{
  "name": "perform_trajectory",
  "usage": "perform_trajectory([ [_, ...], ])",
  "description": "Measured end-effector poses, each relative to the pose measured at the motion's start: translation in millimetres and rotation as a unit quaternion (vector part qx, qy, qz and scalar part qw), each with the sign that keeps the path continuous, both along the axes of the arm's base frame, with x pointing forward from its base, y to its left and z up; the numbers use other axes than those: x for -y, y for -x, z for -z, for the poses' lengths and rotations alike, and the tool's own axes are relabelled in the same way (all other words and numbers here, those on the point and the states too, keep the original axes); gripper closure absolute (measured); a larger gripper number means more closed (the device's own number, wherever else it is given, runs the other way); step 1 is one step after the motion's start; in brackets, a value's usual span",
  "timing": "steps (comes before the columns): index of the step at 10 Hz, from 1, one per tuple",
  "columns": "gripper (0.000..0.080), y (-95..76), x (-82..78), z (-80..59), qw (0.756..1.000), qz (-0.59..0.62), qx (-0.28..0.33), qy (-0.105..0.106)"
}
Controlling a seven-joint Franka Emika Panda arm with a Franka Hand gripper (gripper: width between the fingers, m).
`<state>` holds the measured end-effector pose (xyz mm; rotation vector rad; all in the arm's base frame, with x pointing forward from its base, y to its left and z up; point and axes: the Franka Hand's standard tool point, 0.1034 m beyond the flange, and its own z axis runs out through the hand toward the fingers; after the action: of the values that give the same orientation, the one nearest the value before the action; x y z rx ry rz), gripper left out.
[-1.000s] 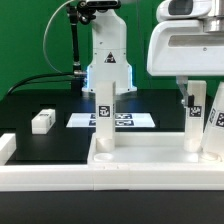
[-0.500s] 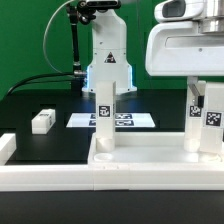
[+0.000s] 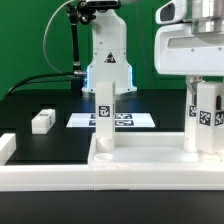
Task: Assemble desk
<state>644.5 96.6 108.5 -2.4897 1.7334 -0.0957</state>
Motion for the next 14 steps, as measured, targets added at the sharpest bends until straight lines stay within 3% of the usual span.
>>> perform_trajectory([
  [1,0.0511,1.4,3.2,2.9,0.997,0.069,-0.003,-0.026],
  [2,0.0511,2.0,2.4,4.2,0.992,0.119,-0.008,-0.032],
  [7,0.0511,1.8,-8.5,3.5,0.960,0.274,-0.017,-0.048],
  [11,0.0468,1.9,-9.0,3.7,0.966,0.254,-0.015,-0.045],
  [12,0.0268,2.0,-9.5,3.8,0.973,0.227,-0.014,-0.041],
  [13,0.0268,1.9,-12.8,1.8,0.992,0.124,-0.006,-0.020],
  [14,0.0173,4.6,-19.1,-0.9,0.997,0.078,-0.001,-0.017],
])
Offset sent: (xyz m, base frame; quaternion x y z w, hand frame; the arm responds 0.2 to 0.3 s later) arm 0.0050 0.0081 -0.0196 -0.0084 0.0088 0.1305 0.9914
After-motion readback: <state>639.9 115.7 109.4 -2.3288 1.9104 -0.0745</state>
